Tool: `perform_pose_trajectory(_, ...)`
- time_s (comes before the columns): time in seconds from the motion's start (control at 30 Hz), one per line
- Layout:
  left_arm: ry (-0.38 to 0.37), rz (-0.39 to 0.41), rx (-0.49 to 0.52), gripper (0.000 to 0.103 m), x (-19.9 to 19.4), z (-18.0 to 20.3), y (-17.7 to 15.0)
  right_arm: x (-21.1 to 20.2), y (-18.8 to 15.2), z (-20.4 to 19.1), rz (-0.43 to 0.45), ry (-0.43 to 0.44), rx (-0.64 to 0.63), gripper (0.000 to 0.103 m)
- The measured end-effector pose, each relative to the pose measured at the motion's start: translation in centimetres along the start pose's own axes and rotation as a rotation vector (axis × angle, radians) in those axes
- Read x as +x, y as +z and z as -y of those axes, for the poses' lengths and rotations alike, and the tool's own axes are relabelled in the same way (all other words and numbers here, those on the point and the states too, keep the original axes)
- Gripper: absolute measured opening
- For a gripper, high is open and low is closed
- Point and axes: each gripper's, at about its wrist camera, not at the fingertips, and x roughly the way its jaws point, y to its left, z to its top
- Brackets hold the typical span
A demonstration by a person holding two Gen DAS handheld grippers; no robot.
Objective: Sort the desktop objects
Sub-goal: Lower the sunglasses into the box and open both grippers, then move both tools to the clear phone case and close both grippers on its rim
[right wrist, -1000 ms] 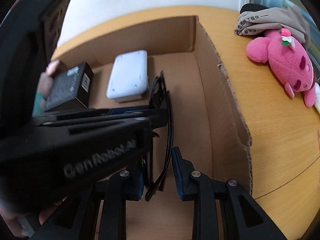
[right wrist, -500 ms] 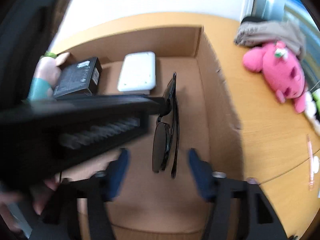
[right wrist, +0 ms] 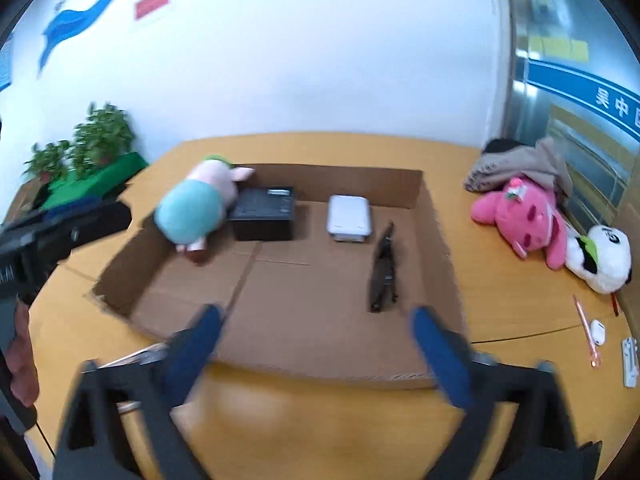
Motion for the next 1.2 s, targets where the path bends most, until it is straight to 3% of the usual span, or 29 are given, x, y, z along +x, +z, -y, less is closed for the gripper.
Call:
perform_pose_trajectory(0.03, -0.014, -0.028, -0.008, 0.009, -0.3, -0.3, -0.4, -0.1, -0.2, -0.4, -0.010, 0.023, 0.002, 0.002)
perform_pose_trajectory(0.07, -0.025, -0.051, -0.023, 0.000, -0.6, -0.6, -1.0, -0.2, -0.4, -0.7, -0.016, 0.034, 0.009, 0.004)
perform_pose_trajectory(0.13, 0.019, -0.035, -0.026, 0.002, -1.6, -1.1, -2.1, -0.8, -0.9, -1.3, -0.008, 0.045, 0.015, 0.004)
perform_pose_trajectory(0.17, 0.047, -0.025, -0.026, 0.005, -1.9, -1.2, -2.4, -1.1, -1.0, -1.4, -0.003, 0.049, 0.017, 0.014)
perform_pose_trajectory(0.2, 0.081, -0.021, -0.038, 0.022, -2.2, -1.5, -2.6, -1.5, -1.1, -1.8, -0.002, 0.052, 0.015, 0.055)
perform_pose_trajectory(0.23, 0.092, -0.024, -0.052, 0.038, -2.4, -1.7, -2.8, -1.7, -1.3, -1.9, -0.002, 0.041, 0.011, 0.083)
perform_pose_trajectory(0.27, 0.093, -0.025, -0.070, 0.073, -2.6, -2.0, -2.9, -1.8, -1.5, -2.1, 0.002, 0.019, 0.002, 0.100)
perform_pose_trajectory(0.3, 0.093, -0.008, -0.083, 0.084, -3.0, -2.2, -3.1, -2.5, -1.8, -2.4, 0.031, -0.003, -0.008, 0.102)
perform_pose_trajectory(0.37, 0.099, 0.031, -0.077, 0.084, -3.9, -2.0, -3.5, -3.1, -2.2, -2.5, 0.042, -0.004, -0.013, 0.103)
perform_pose_trajectory(0.53, 0.055, 0.029, -0.033, 0.084, -4.6, -1.4, -4.2, -3.2, -3.1, -2.4, 0.021, 0.009, 0.002, 0.103)
perform_pose_trajectory(0.83, 0.076, 0.015, -0.062, 0.084, -5.0, -1.9, -5.3, -3.8, -3.6, -2.8, 0.022, 0.007, 0.002, 0.103)
perform_pose_trajectory(0.97, 0.063, -0.029, -0.070, 0.084, -5.0, -3.1, -6.7, -2.7, -4.4, -3.2, -0.009, 0.043, 0.009, 0.103)
perform_pose_trajectory(1.2, 0.042, -0.167, -0.118, 0.083, -3.8, -7.5, -12.1, 2.8, -7.8, -6.5, -0.156, 0.204, 0.031, 0.103)
